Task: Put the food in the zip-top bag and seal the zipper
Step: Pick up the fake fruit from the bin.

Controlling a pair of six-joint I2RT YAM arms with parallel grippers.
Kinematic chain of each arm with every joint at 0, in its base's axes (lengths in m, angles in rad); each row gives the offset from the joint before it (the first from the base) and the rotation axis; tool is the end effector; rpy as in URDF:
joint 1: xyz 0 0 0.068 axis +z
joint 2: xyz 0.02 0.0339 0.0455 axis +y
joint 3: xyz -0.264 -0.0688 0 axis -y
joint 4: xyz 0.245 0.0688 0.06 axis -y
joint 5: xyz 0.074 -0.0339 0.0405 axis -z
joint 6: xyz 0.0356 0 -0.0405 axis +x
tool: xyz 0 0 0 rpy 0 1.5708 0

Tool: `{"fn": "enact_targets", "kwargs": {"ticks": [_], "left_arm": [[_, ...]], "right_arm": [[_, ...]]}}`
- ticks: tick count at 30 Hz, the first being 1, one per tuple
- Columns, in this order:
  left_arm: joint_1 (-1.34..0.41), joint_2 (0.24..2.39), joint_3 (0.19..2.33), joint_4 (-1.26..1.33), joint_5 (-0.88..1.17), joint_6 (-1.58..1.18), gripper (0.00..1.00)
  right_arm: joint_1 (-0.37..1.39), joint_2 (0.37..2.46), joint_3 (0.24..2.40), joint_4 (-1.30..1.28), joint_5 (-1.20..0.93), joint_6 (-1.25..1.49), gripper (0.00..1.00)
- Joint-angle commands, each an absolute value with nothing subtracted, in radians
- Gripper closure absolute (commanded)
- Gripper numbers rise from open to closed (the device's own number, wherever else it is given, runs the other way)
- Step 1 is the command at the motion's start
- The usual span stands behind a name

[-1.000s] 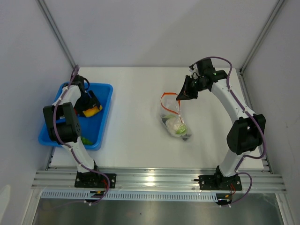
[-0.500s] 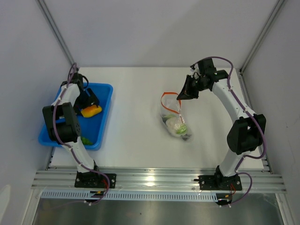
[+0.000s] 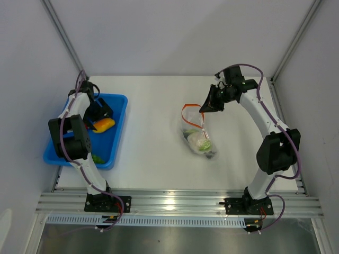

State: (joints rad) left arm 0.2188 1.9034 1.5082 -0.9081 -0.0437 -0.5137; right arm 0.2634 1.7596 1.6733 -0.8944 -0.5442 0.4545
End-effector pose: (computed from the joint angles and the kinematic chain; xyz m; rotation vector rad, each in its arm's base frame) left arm 0.3749 0.0849 0.2184 -1.0359 2.6772 0.0053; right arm 0.3591 0.1159 0.3247 0.0288 2.6250 0.9626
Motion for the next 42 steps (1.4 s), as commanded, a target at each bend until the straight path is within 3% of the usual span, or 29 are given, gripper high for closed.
{"fn": "enact_targets", "kwargs": {"ticks": [1,14,29,42], "left_arm": [[0.227,1.924,1.545,-0.923,0.02,-0.594,0.01],[0.229,1.922,1.631,-0.96,-0.054,-0.54,0.0],[0.241,1.925,1.52,-0.985,0.028,-0.925,0.0],[0.284,1.898,1.431,-0.876,0.046,-1.04,0.01]], "right_arm": [[0.253,1.758,1.669,-0.877,-0.552,0.445,1.0],[0.239,1.732,1.629,-0.87,-0.561,0.439,1.0],[0.239,1.707,1.595,-0.862,-0.565,0.43,1.0],[0.241,1.678,1.583,-0.881,-0.549,0.41,1.0]]}}
